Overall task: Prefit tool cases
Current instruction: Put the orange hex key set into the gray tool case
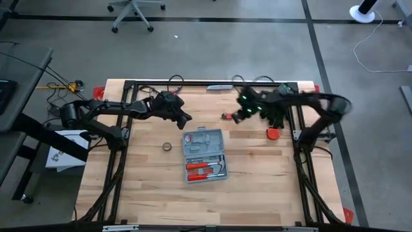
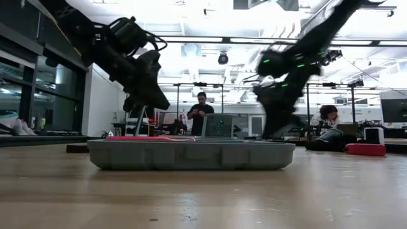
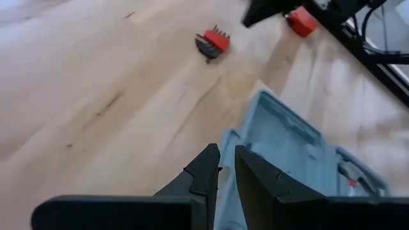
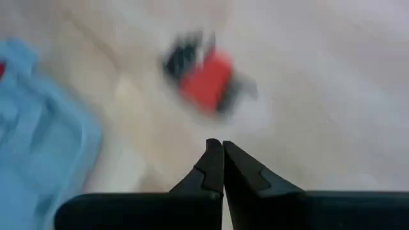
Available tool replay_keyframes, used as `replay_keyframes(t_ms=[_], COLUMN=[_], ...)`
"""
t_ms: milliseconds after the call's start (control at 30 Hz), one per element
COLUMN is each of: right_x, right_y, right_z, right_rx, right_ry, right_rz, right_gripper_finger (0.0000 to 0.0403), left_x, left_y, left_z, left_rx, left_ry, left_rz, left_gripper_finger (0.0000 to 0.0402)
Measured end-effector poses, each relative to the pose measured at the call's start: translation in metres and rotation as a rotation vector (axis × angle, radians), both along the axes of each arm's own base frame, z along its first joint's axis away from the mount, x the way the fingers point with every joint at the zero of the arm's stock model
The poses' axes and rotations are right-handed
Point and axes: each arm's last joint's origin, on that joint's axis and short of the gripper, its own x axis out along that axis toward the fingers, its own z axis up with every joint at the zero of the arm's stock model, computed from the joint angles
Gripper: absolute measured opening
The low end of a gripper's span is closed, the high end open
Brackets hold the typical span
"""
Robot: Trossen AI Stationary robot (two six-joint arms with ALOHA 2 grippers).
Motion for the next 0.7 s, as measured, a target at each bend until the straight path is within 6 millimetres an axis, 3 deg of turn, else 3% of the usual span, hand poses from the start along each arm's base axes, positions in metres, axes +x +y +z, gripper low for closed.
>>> replay_keyframes(t_ms=[167, 367, 533, 700], right_x=[-0.039, -0.064, -0.068, -0.065], right_y=[0.044, 0.088, 0.105, 0.108], right_z=[0.008, 0.01, 0.005, 0.001], right_rx=[0.053, 0.052, 0.058, 0.038], right_ry=[-0.057, -0.104, -0.101, -0.089], right_rz=[-0.059, -0.126, -0.123, -0.098], right_gripper_finger=[0.0, 0.0, 0.0, 0.0], left_x=[0.004, 0.004, 0.005, 0.007], left_y=[-0.008, -0.006, -0.005, -0.007], left_z=[0.001, 0.001, 0.003, 0.005], left_rx=[0.027, 0.007, -0.003, -0.008], left_ry=[-0.005, -0.008, -0.028, -0.049], left_rz=[-0.013, 0.038, 0.089, 0.089], left_gripper_finger=[0.0046, 0.0046, 0.0046, 0.0046])
